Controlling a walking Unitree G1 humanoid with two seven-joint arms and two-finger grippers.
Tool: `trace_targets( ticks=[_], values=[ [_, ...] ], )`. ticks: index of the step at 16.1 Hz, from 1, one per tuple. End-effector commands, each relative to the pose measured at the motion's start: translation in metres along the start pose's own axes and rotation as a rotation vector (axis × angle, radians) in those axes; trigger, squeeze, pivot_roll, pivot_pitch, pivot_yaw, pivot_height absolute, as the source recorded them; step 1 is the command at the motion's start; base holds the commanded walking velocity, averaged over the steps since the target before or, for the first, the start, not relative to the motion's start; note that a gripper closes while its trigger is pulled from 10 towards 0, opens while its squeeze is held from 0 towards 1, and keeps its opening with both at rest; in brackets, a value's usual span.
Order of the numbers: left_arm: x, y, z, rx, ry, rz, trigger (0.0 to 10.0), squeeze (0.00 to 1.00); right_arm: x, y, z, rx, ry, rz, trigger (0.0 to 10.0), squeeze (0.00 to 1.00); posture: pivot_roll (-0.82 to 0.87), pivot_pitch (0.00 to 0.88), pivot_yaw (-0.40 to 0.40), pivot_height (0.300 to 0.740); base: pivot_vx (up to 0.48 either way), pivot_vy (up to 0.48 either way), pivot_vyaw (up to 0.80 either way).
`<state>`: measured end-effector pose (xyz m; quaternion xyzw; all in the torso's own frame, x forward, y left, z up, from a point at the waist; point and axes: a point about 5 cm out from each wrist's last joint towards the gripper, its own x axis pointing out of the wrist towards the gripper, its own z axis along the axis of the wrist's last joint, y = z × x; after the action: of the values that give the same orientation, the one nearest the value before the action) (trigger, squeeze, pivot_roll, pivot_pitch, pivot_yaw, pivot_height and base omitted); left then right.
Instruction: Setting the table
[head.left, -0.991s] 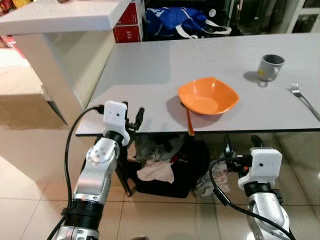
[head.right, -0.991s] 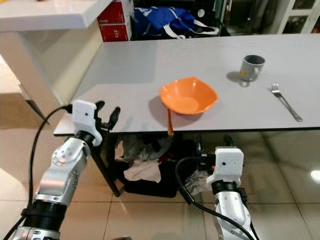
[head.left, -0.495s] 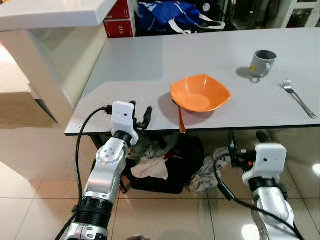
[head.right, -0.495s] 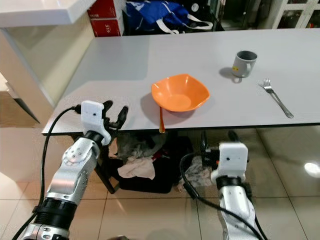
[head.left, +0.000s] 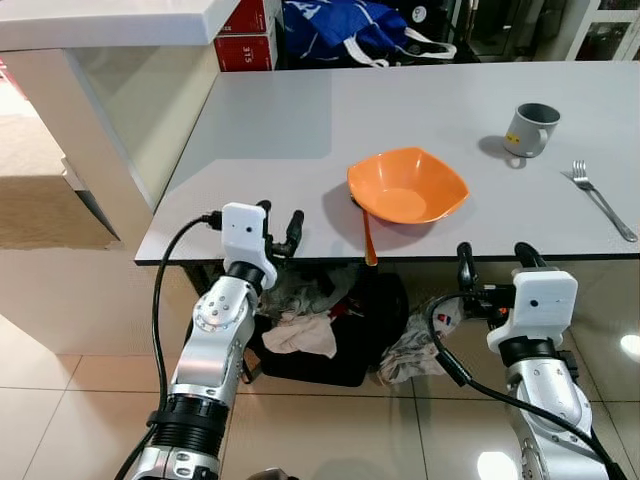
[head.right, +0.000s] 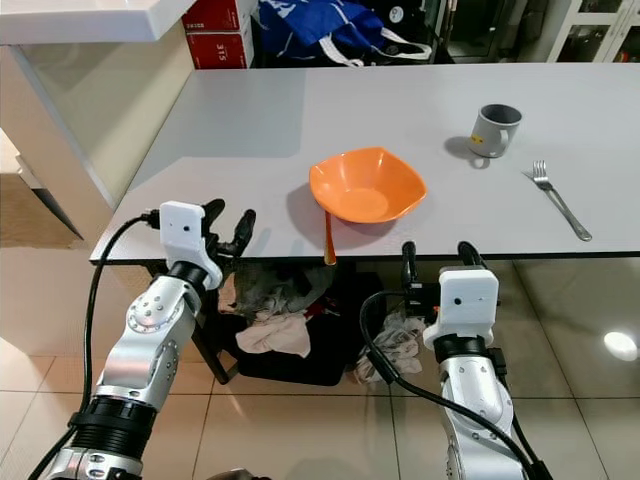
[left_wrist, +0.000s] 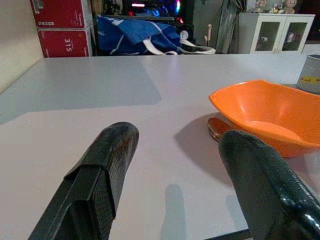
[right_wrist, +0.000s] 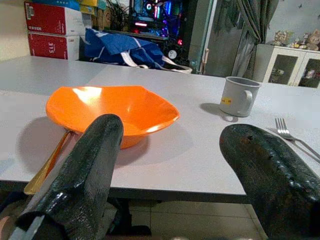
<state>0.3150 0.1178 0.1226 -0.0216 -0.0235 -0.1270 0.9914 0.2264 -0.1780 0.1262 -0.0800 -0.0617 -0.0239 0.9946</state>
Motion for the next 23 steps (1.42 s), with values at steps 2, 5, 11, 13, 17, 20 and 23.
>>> trace_targets(
  ticks=[2, 5, 11, 13, 17, 20, 23],
  values=[
    [0.001, 0.001, 0.000, -0.004, -0.004, 0.012, 10.0, 0.00, 0.000, 0.001, 0.001, -0.005, 0.005, 0.009, 10.0, 0.00, -0.05, 0.000, 0.061, 0.740, 0.000, 0.437, 0.00],
    [0.002, 0.001, 0.004, 0.020, -0.020, 0.004, 10.0, 0.00, -0.002, 0.003, -0.001, 0.001, 0.014, 0.013, 10.0, 0.00, -0.05, 0.000, 0.063, 0.740, 0.000, 0.435, 0.00],
    [0.011, -0.003, 0.010, 0.106, -0.009, -0.031, 10.0, 0.00, -0.004, 0.008, -0.006, 0.010, 0.030, 0.018, 10.0, 0.00, -0.04, 0.000, 0.070, 0.740, 0.364, 0.134, 0.00],
    [0.016, -0.003, 0.011, 0.115, -0.004, -0.019, 10.0, 0.00, -0.004, 0.010, -0.007, 0.015, 0.035, 0.020, 10.0, 0.00, -0.04, 0.000, 0.072, 0.740, 0.000, 0.000, 0.00],
    [0.015, -0.009, 0.014, 0.099, -0.024, -0.066, 10.0, 0.00, -0.005, 0.009, -0.009, 0.016, 0.040, 0.013, 10.0, 0.00, -0.05, 0.000, 0.082, 0.740, 0.330, 0.000, 0.00],
    [0.016, -0.008, 0.013, 0.099, -0.019, -0.062, 10.0, 0.00, -0.007, 0.011, -0.011, 0.018, 0.047, 0.015, 10.0, 0.00, -0.05, 0.000, 0.083, 0.740, 0.442, 0.000, 0.00],
    [0.016, -0.009, 0.013, 0.106, -0.014, -0.073, 10.0, 0.00, -0.008, 0.011, -0.012, 0.020, 0.052, 0.016, 10.0, 0.00, -0.04, 0.000, 0.084, 0.740, 0.446, 0.000, 0.00]
  ],
)
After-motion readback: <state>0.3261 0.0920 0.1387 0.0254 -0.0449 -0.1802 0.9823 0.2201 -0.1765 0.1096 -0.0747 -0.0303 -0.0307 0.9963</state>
